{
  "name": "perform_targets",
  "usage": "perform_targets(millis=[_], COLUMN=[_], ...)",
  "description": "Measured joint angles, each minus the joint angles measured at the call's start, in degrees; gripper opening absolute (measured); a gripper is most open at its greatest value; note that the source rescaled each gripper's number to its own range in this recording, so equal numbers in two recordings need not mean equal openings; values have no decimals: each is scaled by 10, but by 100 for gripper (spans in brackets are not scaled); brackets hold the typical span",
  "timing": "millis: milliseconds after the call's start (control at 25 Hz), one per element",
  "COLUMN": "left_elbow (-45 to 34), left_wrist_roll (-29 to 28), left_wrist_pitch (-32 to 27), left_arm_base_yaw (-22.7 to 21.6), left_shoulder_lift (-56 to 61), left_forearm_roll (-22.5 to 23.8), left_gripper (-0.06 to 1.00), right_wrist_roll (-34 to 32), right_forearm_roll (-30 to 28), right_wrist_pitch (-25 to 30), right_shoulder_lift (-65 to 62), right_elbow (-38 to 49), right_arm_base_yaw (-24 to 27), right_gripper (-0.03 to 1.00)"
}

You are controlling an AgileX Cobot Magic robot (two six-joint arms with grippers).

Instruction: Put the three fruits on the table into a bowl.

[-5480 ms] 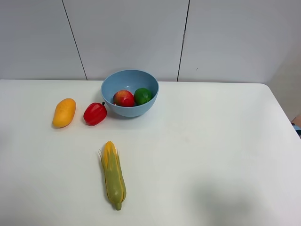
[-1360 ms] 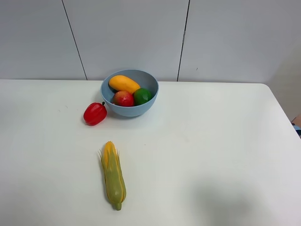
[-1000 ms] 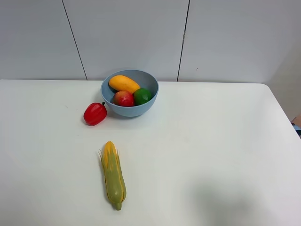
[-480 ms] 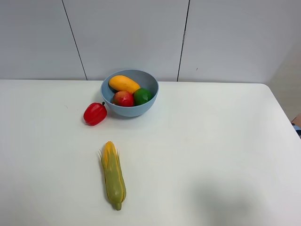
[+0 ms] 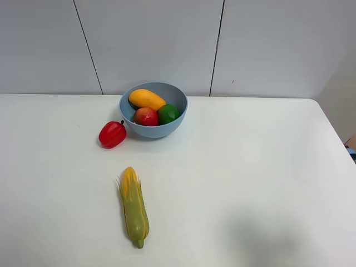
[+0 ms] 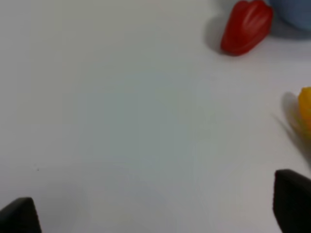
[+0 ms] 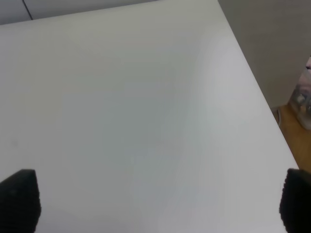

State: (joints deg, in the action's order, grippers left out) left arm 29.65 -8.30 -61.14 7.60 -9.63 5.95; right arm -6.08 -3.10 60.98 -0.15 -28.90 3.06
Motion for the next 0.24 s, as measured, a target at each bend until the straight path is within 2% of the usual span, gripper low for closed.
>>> perform_targets(millis=[240], left_elbow=[-2], left_wrist_roll=[29], left_wrist_pitch=[4], left_arm_base_yaw=[0], left_shoulder_lift=[0], left_forearm_roll=[-15], left_gripper=[88], right_wrist_roll=[0], right_forearm_roll=[0], right_wrist_pitch=[0], right_shoulder_lift=[0], right_elbow=[0], right_arm_base_yaw=[0], right_gripper=[99])
